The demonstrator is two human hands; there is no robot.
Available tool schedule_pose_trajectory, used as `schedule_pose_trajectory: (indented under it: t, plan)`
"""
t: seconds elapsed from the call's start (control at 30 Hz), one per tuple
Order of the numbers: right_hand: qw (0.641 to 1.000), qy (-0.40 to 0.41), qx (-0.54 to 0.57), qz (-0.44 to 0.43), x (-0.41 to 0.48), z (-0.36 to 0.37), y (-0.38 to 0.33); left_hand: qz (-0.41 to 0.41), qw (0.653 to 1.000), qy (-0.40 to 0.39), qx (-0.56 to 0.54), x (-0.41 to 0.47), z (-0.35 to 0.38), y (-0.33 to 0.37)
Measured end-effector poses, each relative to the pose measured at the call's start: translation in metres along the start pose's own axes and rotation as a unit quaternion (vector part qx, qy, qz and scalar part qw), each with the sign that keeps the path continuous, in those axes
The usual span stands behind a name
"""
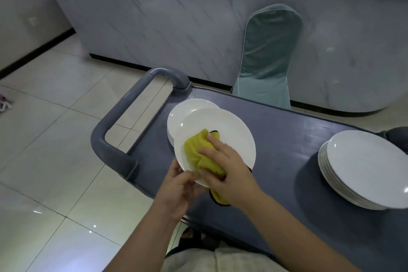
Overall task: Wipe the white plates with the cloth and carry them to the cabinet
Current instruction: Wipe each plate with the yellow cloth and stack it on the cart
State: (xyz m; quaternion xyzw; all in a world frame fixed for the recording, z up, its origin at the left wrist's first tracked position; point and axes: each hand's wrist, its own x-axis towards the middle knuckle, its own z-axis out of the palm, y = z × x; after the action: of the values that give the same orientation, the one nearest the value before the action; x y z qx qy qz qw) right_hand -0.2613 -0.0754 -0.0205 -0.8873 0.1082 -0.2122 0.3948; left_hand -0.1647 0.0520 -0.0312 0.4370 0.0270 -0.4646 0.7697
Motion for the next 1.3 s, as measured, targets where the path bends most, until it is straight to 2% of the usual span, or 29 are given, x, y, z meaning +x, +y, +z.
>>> schedule_pose_trajectory:
  t: [0.13, 0.2, 0.3, 0.33, 0.4, 0.5, 0.6, 0.67, 0.73, 0.8, 0.9, 0.97, 1.07, 1.1, 1.17, 1.23, 1.3]
  plan:
    - [0.994, 0.002, -0.076, -0.082, -0.046, -0.04, 0.032, 0.008, 1.0, -0.002, 0.029, -0.011, 0.01, -0.013]
    - [0.993, 0.058, -0.091, -0.049, -0.046, -0.07, 0.05, -0.005, 0.998, -0.016, 0.068, -0.019, 0.017, -0.022]
    - [0.985, 0.164, -0.036, 0.033, -0.018, -0.079, 0.045, -0.012, 0.989, -0.058, 0.133, -0.027, 0.032, -0.032]
    - [0.986, 0.163, -0.029, 0.018, -0.011, -0.07, 0.037, -0.004, 0.988, -0.07, 0.139, -0.026, 0.038, -0.032]
    - [0.992, 0.109, -0.014, -0.057, -0.016, -0.046, 0.026, 0.025, 0.986, -0.086, 0.139, -0.022, 0.046, -0.028]
    - [0.99, 0.071, -0.019, -0.119, -0.061, -0.04, 0.043, 0.047, 0.987, -0.094, 0.124, -0.016, 0.049, -0.022]
    - [0.99, 0.126, -0.041, -0.048, -0.086, -0.076, 0.071, 0.034, 0.988, -0.075, 0.131, -0.016, 0.057, -0.034]
    - [0.976, 0.213, -0.042, 0.026, -0.069, -0.098, 0.077, 0.02, 0.985, -0.088, 0.144, -0.019, 0.064, -0.047]
    - [0.966, 0.254, -0.031, 0.044, -0.04, -0.099, 0.058, 0.019, 0.981, -0.11, 0.157, -0.019, 0.072, -0.051]
    - [0.976, 0.214, -0.023, -0.022, -0.03, -0.079, 0.037, 0.039, 0.977, -0.132, 0.16, -0.017, 0.077, -0.047]
    - [0.98, 0.155, -0.031, -0.117, -0.069, -0.051, 0.035, 0.063, 0.973, -0.16, 0.155, -0.013, 0.08, -0.037]
    - [0.979, 0.174, -0.045, -0.093, -0.096, -0.062, 0.051, 0.063, 0.977, -0.139, 0.151, -0.013, 0.08, -0.038]
    - [0.963, 0.266, -0.022, 0.037, -0.086, -0.097, 0.063, 0.049, 0.971, -0.128, 0.194, -0.017, 0.086, -0.049]
    - [0.955, 0.293, -0.012, 0.054, -0.072, -0.105, 0.059, 0.048, 0.966, -0.138, 0.215, -0.018, 0.089, -0.051]
    - [0.956, 0.293, -0.009, 0.007, -0.047, -0.105, 0.042, 0.056, 0.955, -0.163, 0.24, -0.02, 0.095, -0.048]
    - [0.968, 0.231, -0.03, -0.092, -0.046, -0.09, 0.033, 0.074, 0.952, -0.184, 0.235, -0.019, 0.098, -0.038]
    - [0.973, 0.172, -0.042, -0.146, -0.069, -0.077, 0.039, 0.088, 0.95, -0.202, 0.221, -0.017, 0.1, -0.029]
